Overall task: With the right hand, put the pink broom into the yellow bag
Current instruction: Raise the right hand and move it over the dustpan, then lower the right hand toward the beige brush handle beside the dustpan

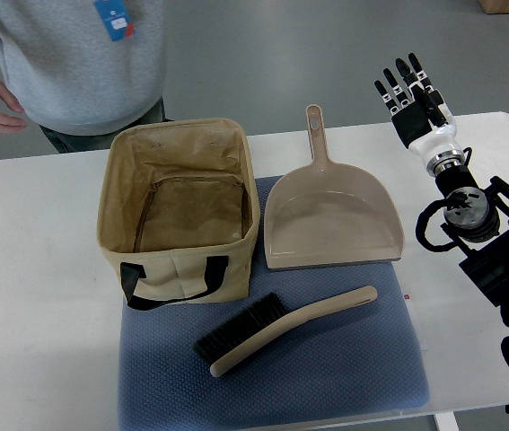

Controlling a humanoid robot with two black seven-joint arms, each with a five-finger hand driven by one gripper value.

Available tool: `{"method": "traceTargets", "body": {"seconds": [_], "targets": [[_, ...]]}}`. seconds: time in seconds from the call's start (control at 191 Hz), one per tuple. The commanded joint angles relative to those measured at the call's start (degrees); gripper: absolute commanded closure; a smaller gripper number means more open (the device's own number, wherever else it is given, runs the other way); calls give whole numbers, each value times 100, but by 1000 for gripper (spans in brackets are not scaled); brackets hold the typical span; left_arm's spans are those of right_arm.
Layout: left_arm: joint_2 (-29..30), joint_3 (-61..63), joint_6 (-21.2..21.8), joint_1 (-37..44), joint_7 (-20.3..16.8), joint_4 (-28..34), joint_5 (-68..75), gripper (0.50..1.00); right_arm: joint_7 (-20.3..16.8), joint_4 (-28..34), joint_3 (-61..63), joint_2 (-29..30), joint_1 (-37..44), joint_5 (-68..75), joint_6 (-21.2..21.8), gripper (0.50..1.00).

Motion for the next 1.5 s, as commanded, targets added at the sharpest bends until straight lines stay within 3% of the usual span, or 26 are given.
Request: {"method": "traceTargets", "body": {"seconds": [0.0,0.444,0.591,0.857,1.087,1.187,1.354,1.495], "targets": [[0,1,3,0,0,-2,1,500,-2,0,-8,0,-2,0,0,560],[0,28,38,0,-70,-10,1,500,-29,53,-140,-79,77,-299,-26,560],[0,54,-6,0,-62,-28,28,500,-266,431,-571,-430,349,-1477,-79,560],[0,81,-15,-8,-53,-72,36,500,-539,2117,-2424,-2012,1307,-3427,-422,560],[0,89,-15,-17,-35,-151,54,500,-547,3401,-4385,-3287,2564,-4359,-352,560],[0,89,-15,-17,-26,-151,54,500,-653,4244,-5027,-3787,3003,-4579,-325,560],[0,72,-15,-17,-26,-160,54,500,-934,5361,-5440,-4297,3118,-4693,0,560],[0,81,-15,-17,-18,-151,54,500,-996,5757,-5870,-4517,3118,-4983,97,560]]}}
